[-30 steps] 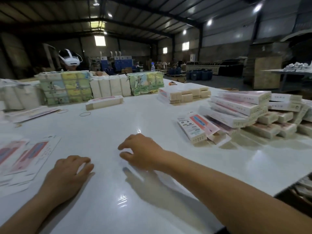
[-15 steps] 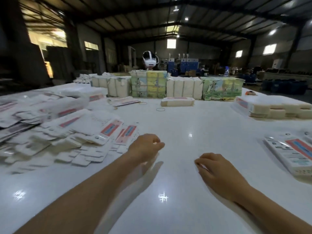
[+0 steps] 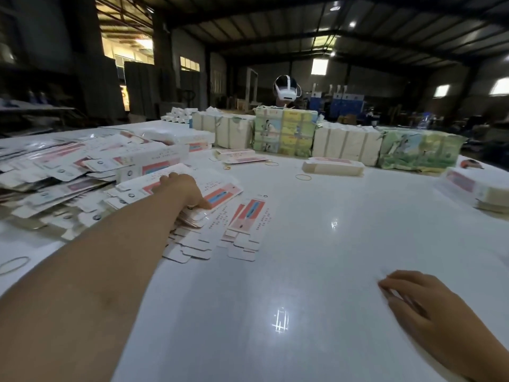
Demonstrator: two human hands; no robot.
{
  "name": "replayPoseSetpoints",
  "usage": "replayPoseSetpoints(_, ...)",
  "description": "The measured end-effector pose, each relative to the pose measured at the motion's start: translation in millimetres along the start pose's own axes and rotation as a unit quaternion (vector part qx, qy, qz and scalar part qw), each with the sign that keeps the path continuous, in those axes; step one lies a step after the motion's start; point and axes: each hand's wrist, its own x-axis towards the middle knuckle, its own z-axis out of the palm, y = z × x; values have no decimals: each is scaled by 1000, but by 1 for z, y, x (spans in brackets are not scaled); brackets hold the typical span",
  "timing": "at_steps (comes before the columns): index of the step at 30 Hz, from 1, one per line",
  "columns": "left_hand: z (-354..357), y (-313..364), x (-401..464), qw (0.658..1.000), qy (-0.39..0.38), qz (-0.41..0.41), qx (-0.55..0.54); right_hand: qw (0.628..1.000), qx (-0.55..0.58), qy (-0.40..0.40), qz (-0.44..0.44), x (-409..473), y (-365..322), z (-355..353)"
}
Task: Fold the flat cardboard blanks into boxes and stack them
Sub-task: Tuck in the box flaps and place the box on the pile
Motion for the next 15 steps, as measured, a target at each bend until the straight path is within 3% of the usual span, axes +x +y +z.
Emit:
replayPoseSetpoints(4,0,-3,9,998,30,16,-45,1000,-1,6,-6,2,-2,-1)
replayPoseSetpoints(8,4,9,-4,985,173,-3,16,1000,-13,4,-10,4,-1,-3)
replayPoseSetpoints(11,0,26,-19,958,277,56,52,1000,-21,6,-15,3,-1,-4)
replayPoseSetpoints(13,-6,41,-29,959,255,100,-76,999,-25,5,-22,4,-1,-4)
replayPoseSetpoints(15,-14,60,-46,935,161,132,-288,999,-34,-1,-27,5,1,-3)
